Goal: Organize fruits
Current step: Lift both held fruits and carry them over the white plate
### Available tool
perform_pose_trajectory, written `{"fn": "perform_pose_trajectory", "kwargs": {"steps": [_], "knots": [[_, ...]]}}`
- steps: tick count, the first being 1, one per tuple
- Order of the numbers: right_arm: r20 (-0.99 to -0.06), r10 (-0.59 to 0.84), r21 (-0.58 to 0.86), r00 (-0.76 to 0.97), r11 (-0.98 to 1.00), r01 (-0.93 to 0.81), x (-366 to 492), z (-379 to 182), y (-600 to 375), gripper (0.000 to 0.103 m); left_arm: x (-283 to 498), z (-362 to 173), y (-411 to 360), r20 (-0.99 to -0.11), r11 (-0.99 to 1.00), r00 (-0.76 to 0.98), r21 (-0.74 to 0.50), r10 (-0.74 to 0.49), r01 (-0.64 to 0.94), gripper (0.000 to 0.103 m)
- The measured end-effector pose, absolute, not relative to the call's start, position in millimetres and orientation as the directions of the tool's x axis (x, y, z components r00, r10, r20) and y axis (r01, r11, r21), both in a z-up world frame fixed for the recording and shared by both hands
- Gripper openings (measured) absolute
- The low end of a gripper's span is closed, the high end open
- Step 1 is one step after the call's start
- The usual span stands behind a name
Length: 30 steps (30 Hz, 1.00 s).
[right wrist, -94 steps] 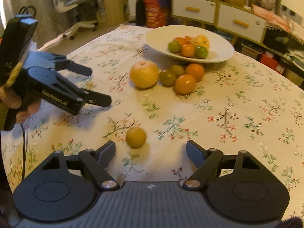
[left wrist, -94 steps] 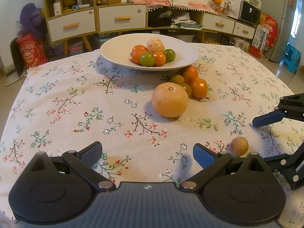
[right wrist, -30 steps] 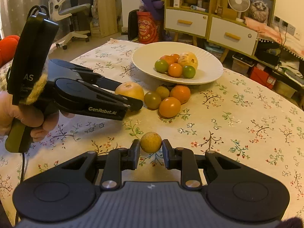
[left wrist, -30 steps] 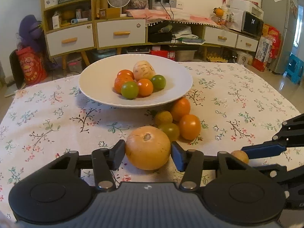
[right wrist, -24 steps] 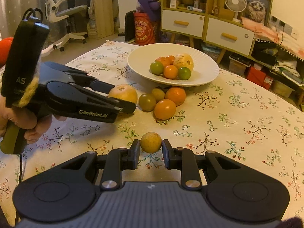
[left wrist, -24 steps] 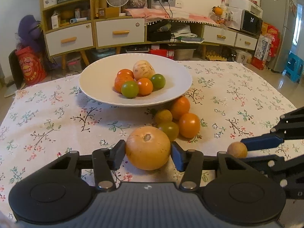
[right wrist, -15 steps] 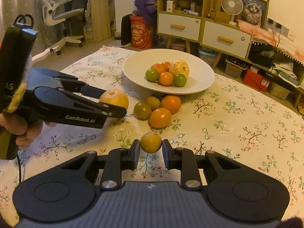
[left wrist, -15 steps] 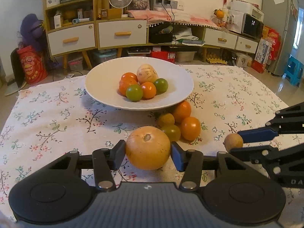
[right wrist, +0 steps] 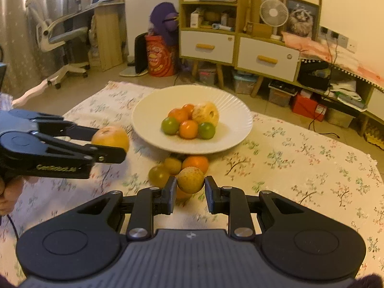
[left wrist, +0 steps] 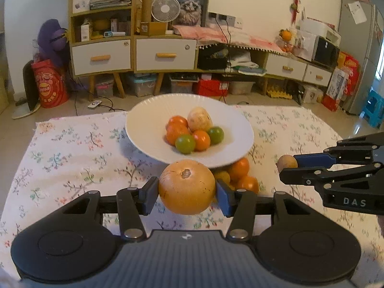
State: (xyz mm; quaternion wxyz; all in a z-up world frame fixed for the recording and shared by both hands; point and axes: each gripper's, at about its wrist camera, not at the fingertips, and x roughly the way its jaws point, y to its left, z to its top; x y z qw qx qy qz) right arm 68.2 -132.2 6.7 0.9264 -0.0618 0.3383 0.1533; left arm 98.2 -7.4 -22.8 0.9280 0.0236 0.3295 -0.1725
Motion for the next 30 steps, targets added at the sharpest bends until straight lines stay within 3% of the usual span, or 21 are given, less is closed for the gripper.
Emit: {"fn": "perform_pose_trajectory", "kwargs": {"steps": [17, 30], "knots": [[-0.625, 0.200, 0.025, 0.755, 0.971, -0.237, 120.6, 6.7, -136.4, 0.023, 155.7, -15.3, -2.2, -0.615, 0.971, 0.754, -0.092, -0.229, 0.220, 0.031], [-0.615, 0.195, 0.056, 0.764, 0.977, -0.205, 167.0, -5.6, -144.2, 0.023, 211.3, -28.2, -14.0, -0.631, 0.971, 0.745, -0.059, -0.215, 0.230, 0.032]]}}
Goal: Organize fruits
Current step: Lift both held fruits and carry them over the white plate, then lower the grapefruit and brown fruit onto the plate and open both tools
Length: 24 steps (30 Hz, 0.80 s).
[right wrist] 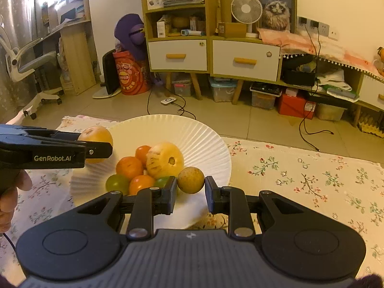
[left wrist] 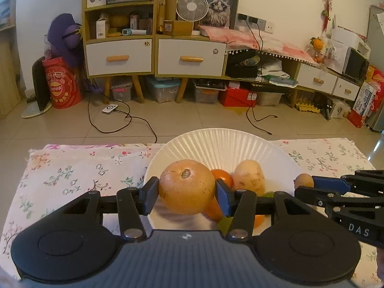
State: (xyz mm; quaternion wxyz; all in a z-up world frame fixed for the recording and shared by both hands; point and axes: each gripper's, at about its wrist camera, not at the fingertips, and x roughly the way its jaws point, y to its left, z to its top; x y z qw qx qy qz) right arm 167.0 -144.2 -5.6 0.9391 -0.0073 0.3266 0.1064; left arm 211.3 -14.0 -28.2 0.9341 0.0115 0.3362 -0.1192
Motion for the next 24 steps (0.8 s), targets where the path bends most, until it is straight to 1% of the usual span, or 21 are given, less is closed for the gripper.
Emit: {"fn": "perform_pose_trajectory", "kwargs": {"steps": [5, 18, 21, 23, 24], "knots": [[-0.615, 0.199, 0.062, 0.763, 0.977, -0.204, 173.9, -12.7, -143.6, 0.023, 221.7, -34.6, -14.6, -0.643, 0.975, 0.739, -0.057, -0.201, 0.217, 0.032], [-0.620, 0.195, 0.049, 0.760, 0.976, -0.211, 177.9, -18.1, -140.7, 0.023, 227.5, -34.5, -18.0, -0.641, 0.970, 0.737, -0.057, -0.216, 0.235, 0.032], [-0.620, 0.192, 0.047, 0.761, 0.977, -0.208, 178.0, -16.9, -139.0, 0.024, 227.9, -34.3, -18.0, -0.642, 0.971, 0.736, -0.057, -0.215, 0.234, 0.032], [-0.619, 0.188, 0.045, 0.763, 0.978, -0.204, 177.9, -15.9, -139.3, 0.025, 227.0, -33.1, -17.8, -0.633, 0.969, 0.742, -0.056, -0.220, 0.240, 0.033], [-0.616, 0.185, 0.044, 0.766, 0.979, -0.201, 177.8, -15.3, -139.8, 0.026, 225.9, -31.9, -17.8, -0.629, 0.968, 0.744, -0.056, -0.225, 0.244, 0.036]]}}
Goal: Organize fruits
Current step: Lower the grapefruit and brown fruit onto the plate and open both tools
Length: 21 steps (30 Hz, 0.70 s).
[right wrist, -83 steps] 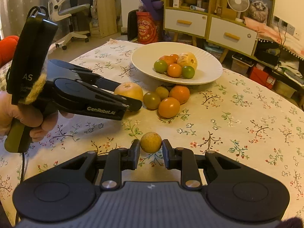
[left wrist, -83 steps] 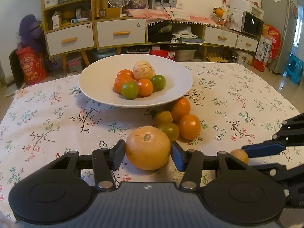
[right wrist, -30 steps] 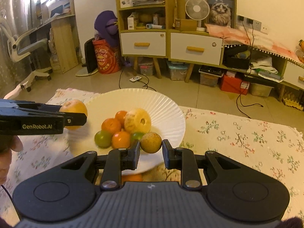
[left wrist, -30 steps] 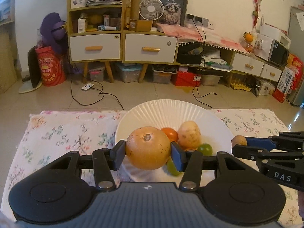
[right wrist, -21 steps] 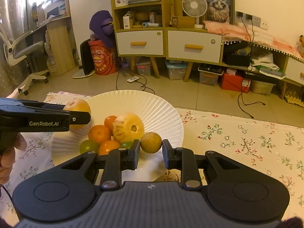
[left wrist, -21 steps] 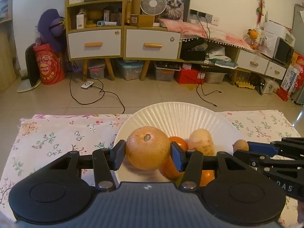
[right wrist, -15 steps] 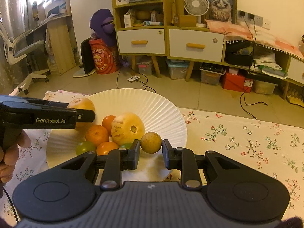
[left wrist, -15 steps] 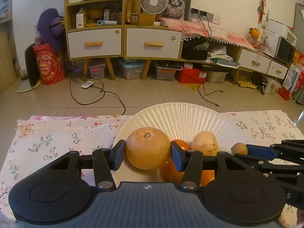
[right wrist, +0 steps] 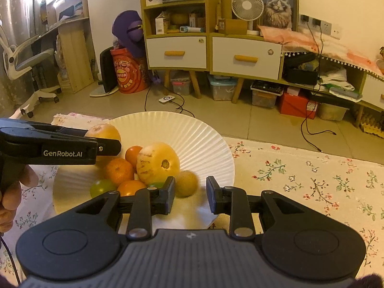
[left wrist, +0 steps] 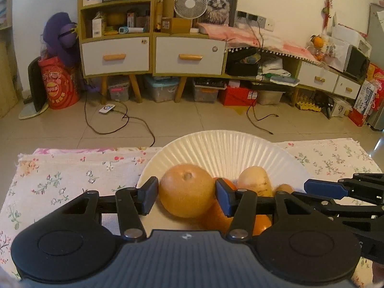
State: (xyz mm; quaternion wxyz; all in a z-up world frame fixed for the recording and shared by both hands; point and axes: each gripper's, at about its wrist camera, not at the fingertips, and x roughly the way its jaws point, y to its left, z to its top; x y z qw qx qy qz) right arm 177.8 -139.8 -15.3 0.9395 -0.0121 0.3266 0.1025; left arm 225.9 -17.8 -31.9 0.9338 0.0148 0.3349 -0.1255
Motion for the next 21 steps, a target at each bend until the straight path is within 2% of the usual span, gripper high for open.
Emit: {"fn": "perform_pose_trajectory", "kwargs": {"steps": [10, 21], "knots": [[-0.603, 0.169, 0.043, 0.779, 0.983, -0.180, 167.0, 1.4, -144.9, 0.049, 212.7, -22.3, -16.3, -0.623, 0.968, 0.752, -0.036, -0.216, 0.249, 0.055], [-0.610, 0.163, 0.013, 0.775, 0.981, -0.196, 144.4, 22.5, -141.7, 0.064, 182.7, -10.8, -7.2, -0.625, 0.971, 0.753, -0.037, -0.207, 0.237, 0.074]]}}
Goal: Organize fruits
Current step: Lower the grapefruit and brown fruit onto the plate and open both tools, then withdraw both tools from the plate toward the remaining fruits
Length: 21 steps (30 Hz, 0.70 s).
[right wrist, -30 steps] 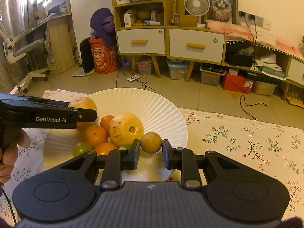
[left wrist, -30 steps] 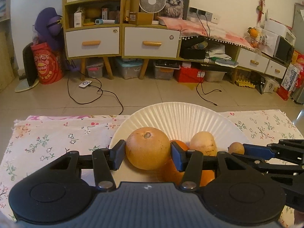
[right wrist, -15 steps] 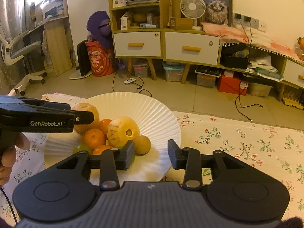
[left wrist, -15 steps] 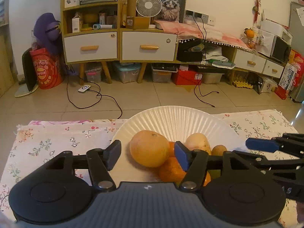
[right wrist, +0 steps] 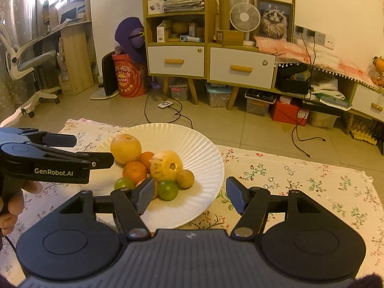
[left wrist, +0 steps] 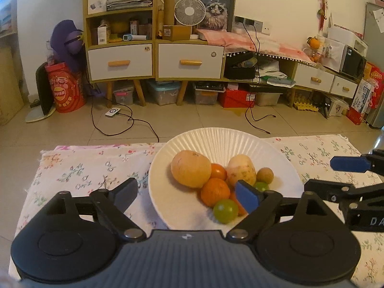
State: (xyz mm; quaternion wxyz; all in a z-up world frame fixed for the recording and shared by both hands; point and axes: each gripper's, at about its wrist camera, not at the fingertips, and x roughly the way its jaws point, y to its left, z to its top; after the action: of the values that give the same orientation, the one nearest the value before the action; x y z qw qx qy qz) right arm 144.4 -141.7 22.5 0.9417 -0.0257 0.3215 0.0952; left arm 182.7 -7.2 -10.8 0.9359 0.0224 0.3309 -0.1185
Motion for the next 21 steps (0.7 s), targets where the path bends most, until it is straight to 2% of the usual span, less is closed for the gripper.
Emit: {"fn": "perform_pose_trajectory", "kwargs": {"steps": [8, 21], "knots": [[-0.622, 0.154, -0.002, 0.768, 0.980, -0.198, 127.8, 30.9, -138.6, 0.071, 162.2, -3.9, -2.0, -0.644, 0.969, 0.737, -0.024, -0.202, 0.245, 0.085], [-0.643, 0.141, -0.015, 0.753, 0.980, -0.196, 103.6, 37.9, -129.5, 0.086, 129.4, -5.6, 4.7, -0.707, 0.972, 0.685, -0.012, -0.175, 0.236, 0.086]]}}
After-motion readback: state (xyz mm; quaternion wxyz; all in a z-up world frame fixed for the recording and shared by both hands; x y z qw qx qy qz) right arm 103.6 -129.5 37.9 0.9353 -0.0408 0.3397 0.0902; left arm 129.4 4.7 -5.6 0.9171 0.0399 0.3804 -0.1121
